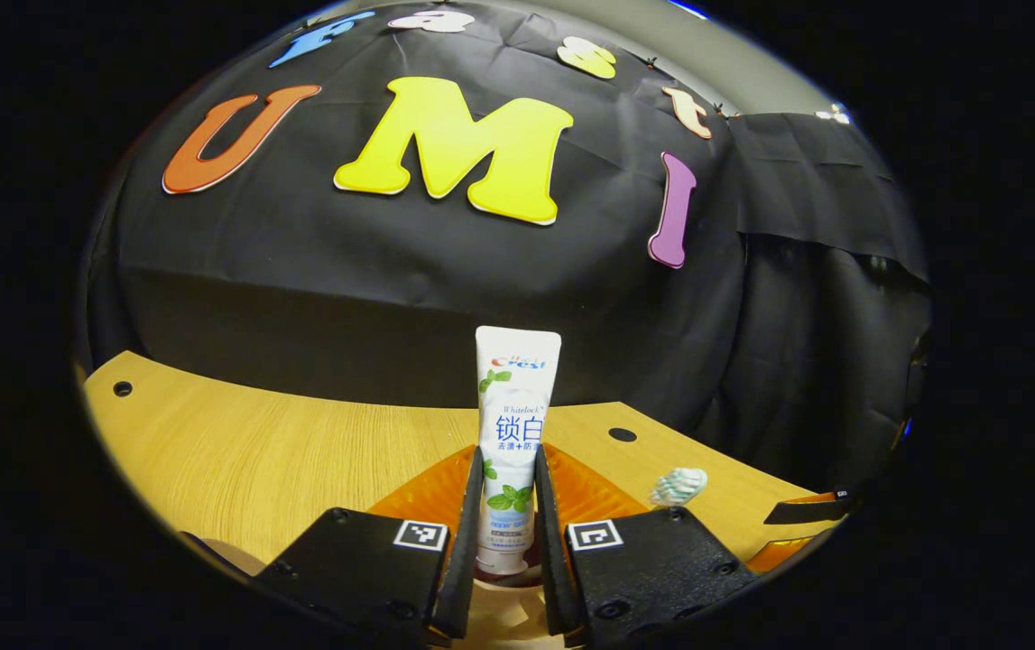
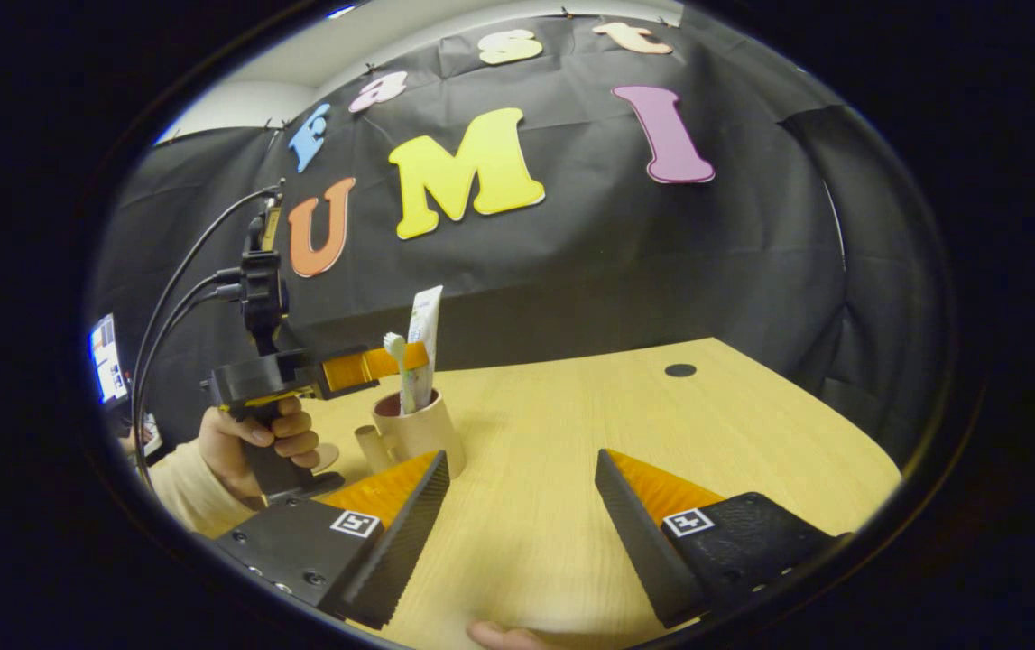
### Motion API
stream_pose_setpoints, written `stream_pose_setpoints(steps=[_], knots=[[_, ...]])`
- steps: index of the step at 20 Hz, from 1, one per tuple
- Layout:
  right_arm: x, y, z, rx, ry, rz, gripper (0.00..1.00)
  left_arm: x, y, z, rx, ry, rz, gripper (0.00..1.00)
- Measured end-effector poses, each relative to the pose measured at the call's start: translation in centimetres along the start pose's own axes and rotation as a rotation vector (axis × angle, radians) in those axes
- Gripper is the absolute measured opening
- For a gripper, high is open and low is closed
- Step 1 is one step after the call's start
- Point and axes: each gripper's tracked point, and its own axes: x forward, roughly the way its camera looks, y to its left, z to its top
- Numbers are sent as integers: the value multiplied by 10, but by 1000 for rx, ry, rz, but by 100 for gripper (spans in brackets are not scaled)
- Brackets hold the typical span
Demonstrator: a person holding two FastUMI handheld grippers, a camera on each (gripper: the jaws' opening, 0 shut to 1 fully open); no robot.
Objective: Put the toothbrush and toothpaste on the desktop into the cup, then pick up the cup and place it on the coaster on the desktop.
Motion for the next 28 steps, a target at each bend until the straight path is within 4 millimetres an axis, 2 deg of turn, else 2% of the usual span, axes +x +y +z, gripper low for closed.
stream_pose_setpoints(steps=[3, 7, 11, 14, 15, 17, 18, 19, 20, 25, 28], knots=[[-1, 3, 1, -1, -1, -4, 97, -8, 0, 1, -17, 8, 1, 35], [-8, 17, 5, -11, -6, -2, 97, -25, 2, -8, -5, 41, 0, 37], [-15, 38, 10, -40, -14, 8, 97, -43, 2, 5, -15, 8, -5, 37], [-20, 52, 16, -49, -13, 12, 97, -63, 1, 16, -4, -10, -7, 48], [-21, 58, 18, -52, -13, 17, 97, -70, 1, 19, 3, -20, -2, 49], [-20, 67, 20, -65, -7, 20, 97, -85, 6, 24, 27, -40, 26, 59], [-18, 71, 21, -70, -1, 16, 97, -93, 12, 28, 37, -53, 47, 80], [-15, 75, 20, -73, 7, 10, 97, -102, 15, 29, 42, -63, 57, 71], [-12, 81, 18, -78, 22, 7, 97, -112, 18, 30, 43, -69, 66, 77], [11, 109, 8, -108, 86, -5, 97, -160, 53, 34, 75, -86, 153, 85], [28, 124, 4, -116, 123, -14, 97, -192, 71, 37, 101, -115, 194, 93]])
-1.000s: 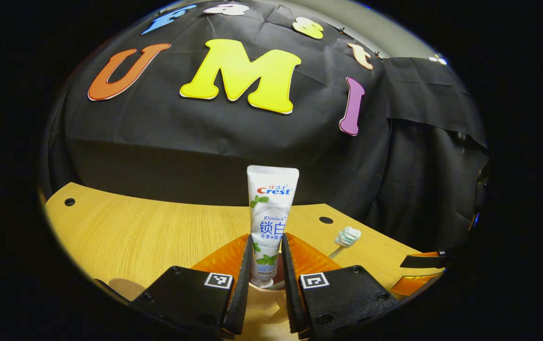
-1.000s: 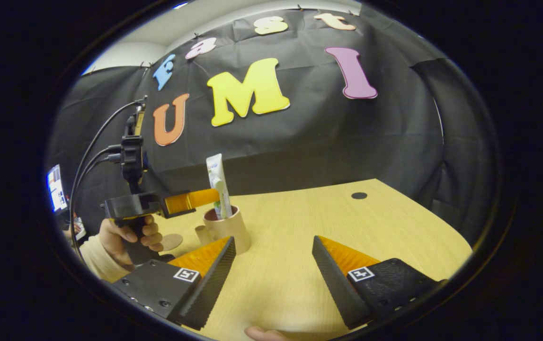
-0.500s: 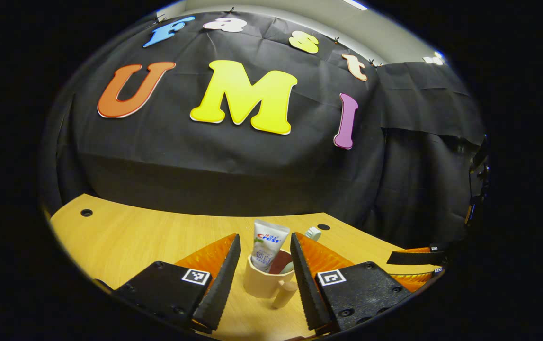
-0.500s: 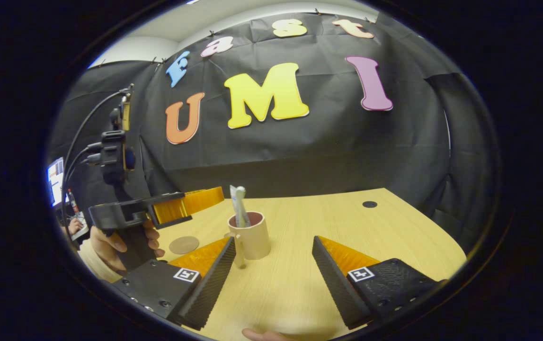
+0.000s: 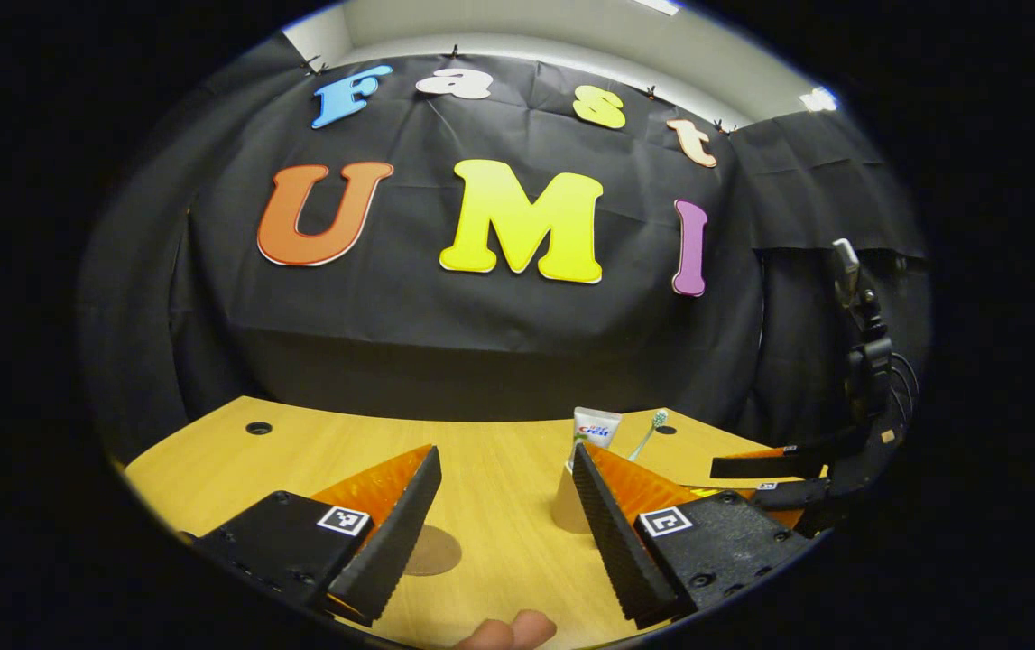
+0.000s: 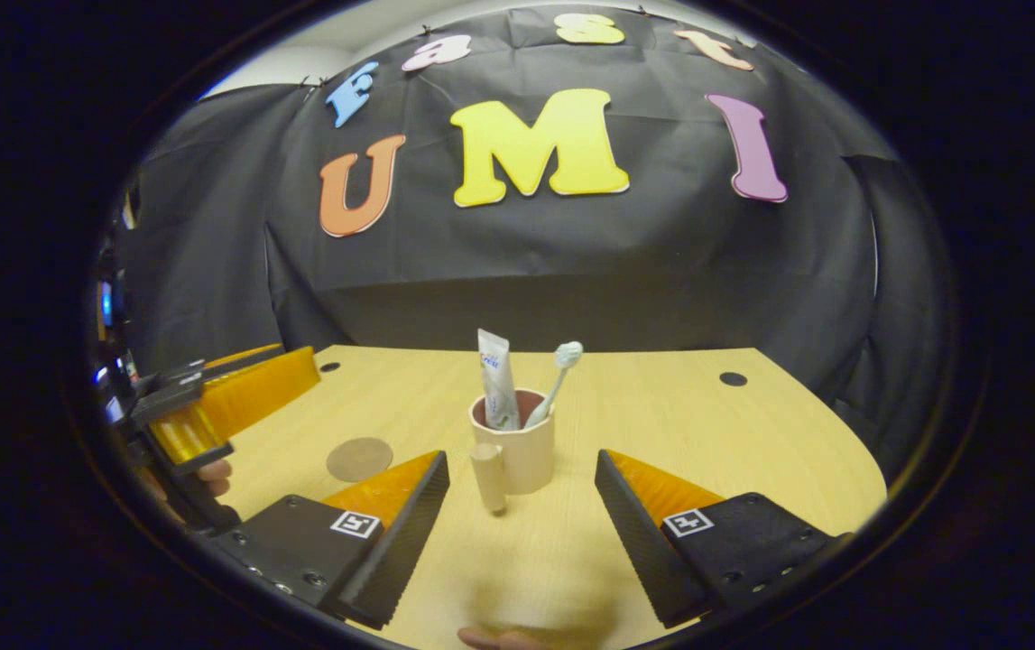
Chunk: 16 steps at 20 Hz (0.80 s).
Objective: Put the toothbrush and toothpaste on the desktop into the cup, then pick up the cup and place it on the coaster on the desktop.
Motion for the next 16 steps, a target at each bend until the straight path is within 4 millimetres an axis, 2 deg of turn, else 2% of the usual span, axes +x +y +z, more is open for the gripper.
stream_pose_setpoints(steps=[3, 7, 8, 12, 14, 16], knots=[[18, 9, -4, 6, 61, -26, 97, -28, 24, 8, 26, -40, 56, 94], [36, 16, -6, 13, 146, -39, 97, -65, 38, 13, 34, -75, 89, 95], [40, 17, -7, 12, 166, -43, 97, -72, 40, 13, 35, -82, 90, 97], [61, 19, -17, 33, 294, -62, 96, -99, 40, 13, 23, -105, 75, 97], [68, 18, -27, 15, 365, -75, 96, -110, 36, 11, 8, -112, 31, 97], [78, 15, -36, 17, 406, -97, 96, -116, 43, 2, -2, -93, 26, 97]])
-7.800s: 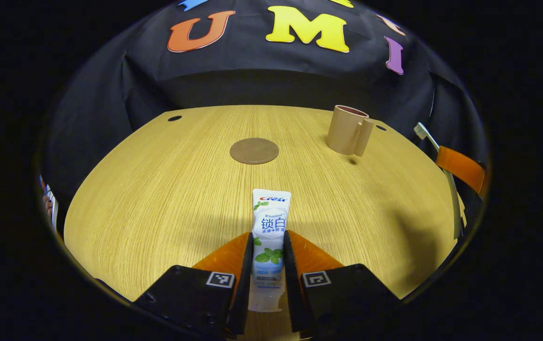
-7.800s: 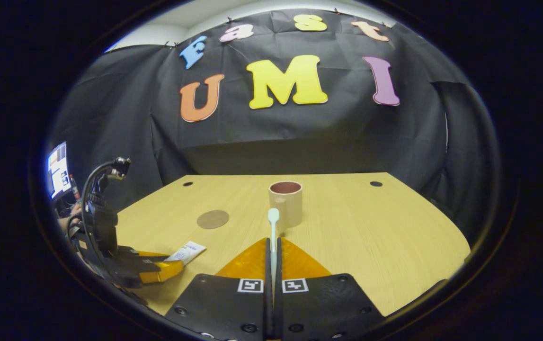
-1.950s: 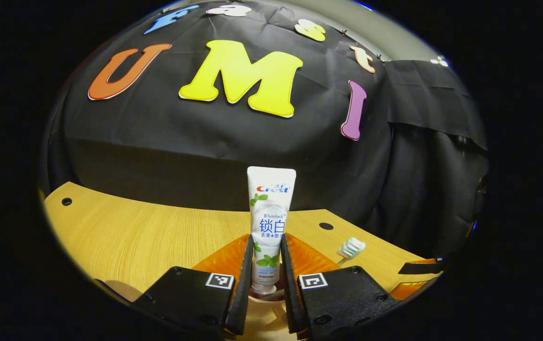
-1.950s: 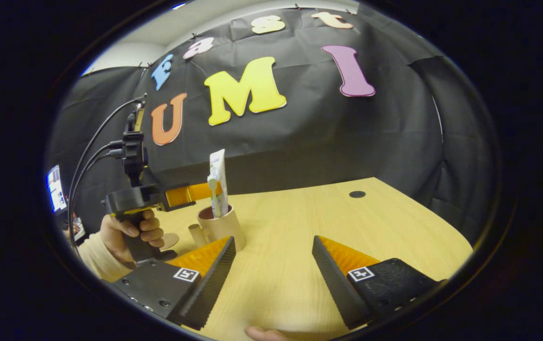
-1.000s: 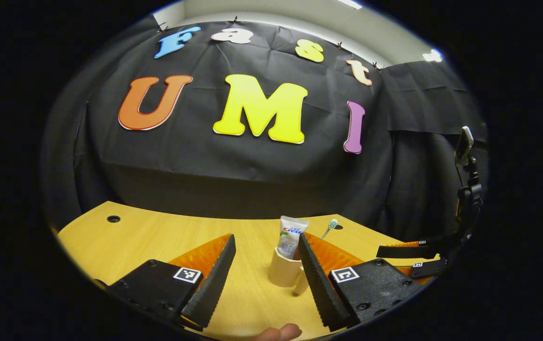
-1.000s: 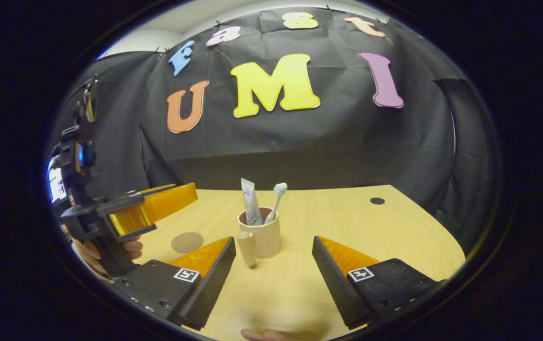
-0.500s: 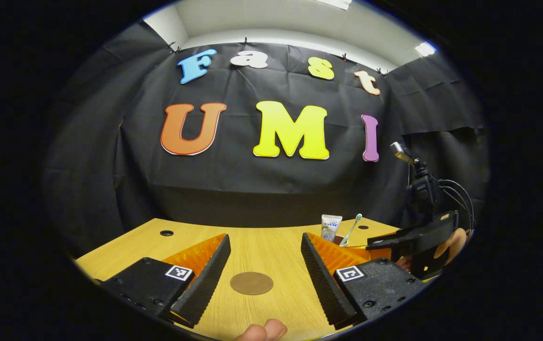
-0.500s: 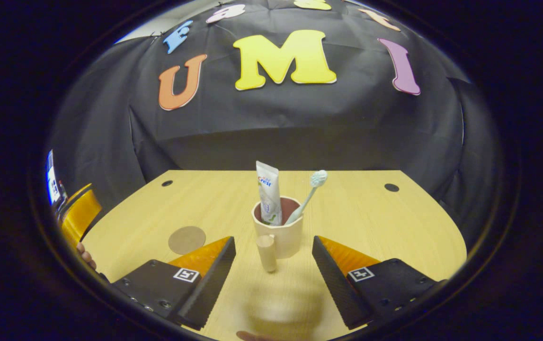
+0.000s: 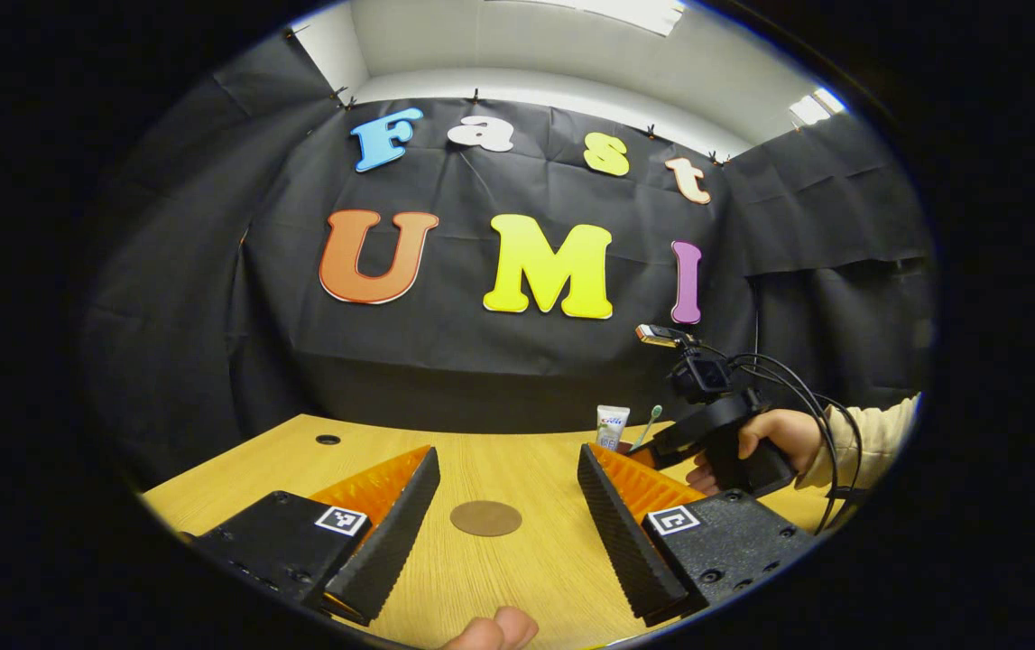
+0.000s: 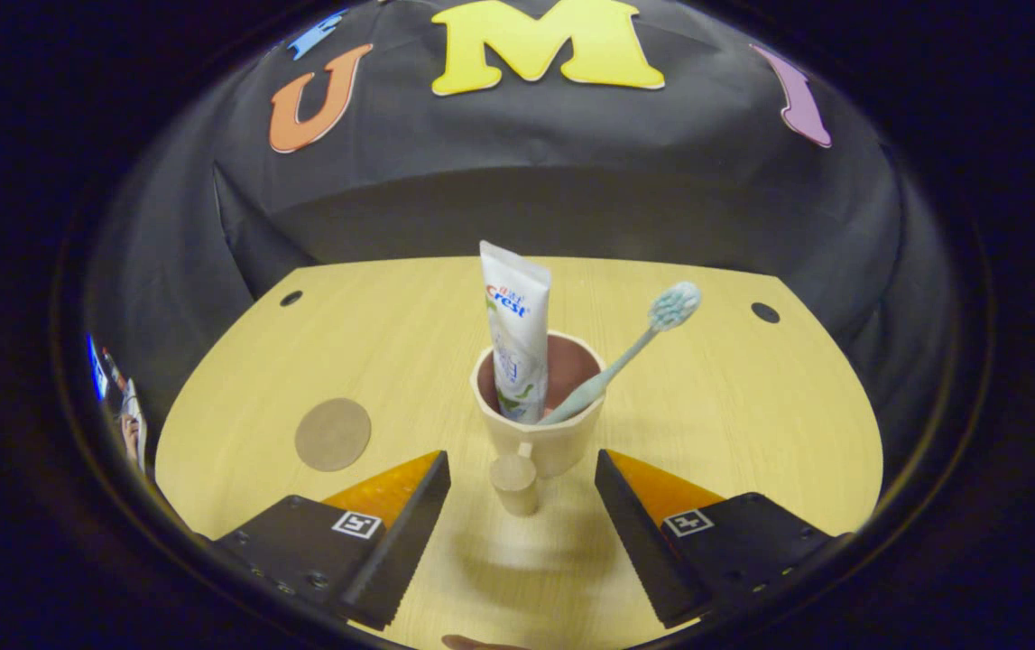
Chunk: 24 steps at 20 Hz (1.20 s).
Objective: Put the toothbrush and toothpaste on the desktop into the cup, then pick up the cup and place it on the coaster on the desktop.
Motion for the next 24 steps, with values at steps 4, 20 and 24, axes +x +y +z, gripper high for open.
stream_pose_setpoints(steps=[4, 20, 24], knots=[[21, 0, -10, 38, 110, -25, 93, -14, 19, -12, -10, 38, 26, 97], [43, -4, -19, 129, 393, -138, 57, -39, 25, -14, -74, 6, -27, 97], [43, -3, -17, 122, 412, -176, 57, -42, 30, -18, -116, 15, -23, 97]])
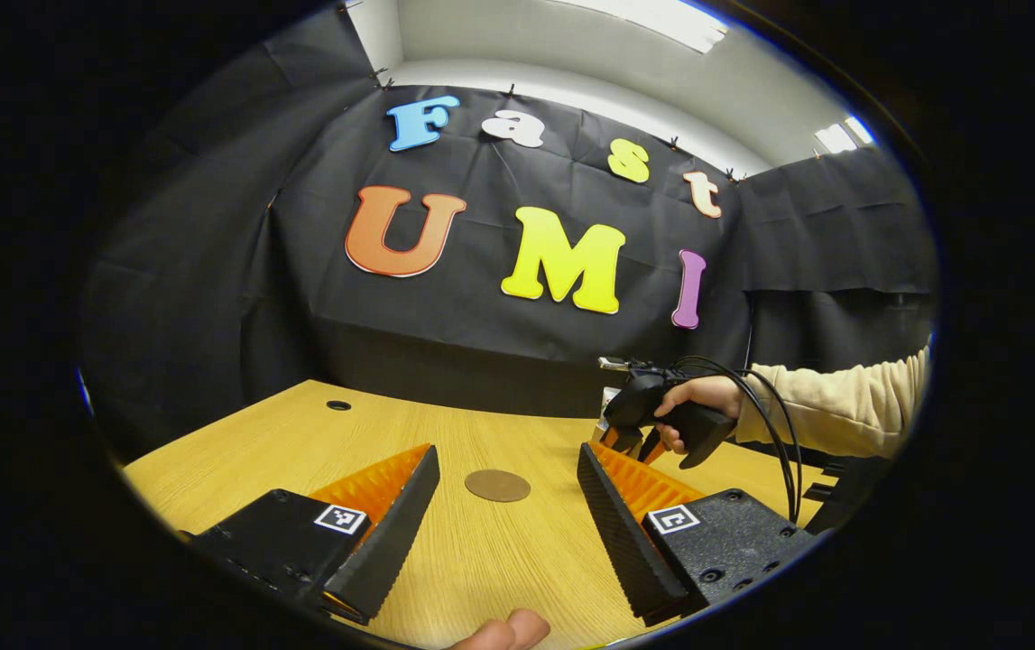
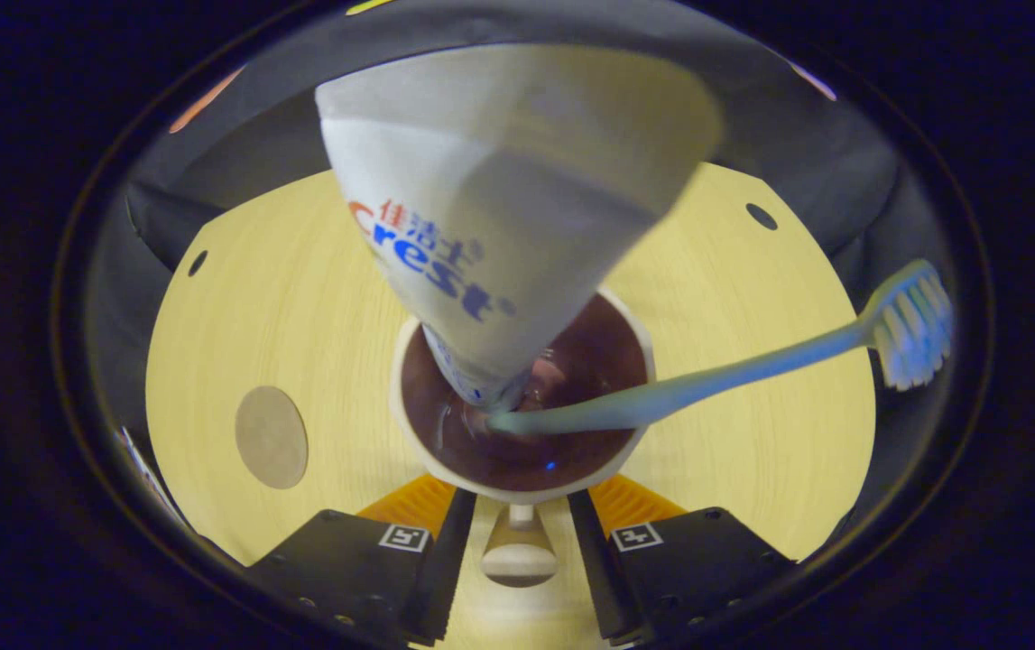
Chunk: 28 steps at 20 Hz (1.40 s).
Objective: Put the toothbrush and toothpaste on the desktop into the cup, then pick up the cup and place it on the coaster on the desktop.
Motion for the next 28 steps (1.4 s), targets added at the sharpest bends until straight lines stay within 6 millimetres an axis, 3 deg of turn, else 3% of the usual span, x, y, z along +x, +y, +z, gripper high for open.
stream_pose_setpoints(steps=[3, 6, 22, 28], knots=[[2, -2, -1, -21, 9, -11, 55, 0, -2, -1, -12, 0, -14, 98], [2, -1, -2, 8, 17, -3, 27, 1, -2, -1, -13, -3, -17, 98], [0, 6, -3, -49, -53, 71, 24, 2, -6, -5, 14, -8, -18, 98], [-8, 10, 6, -79, -114, 87, 24, -4, -7, -5, 25, -13, -16, 98]])
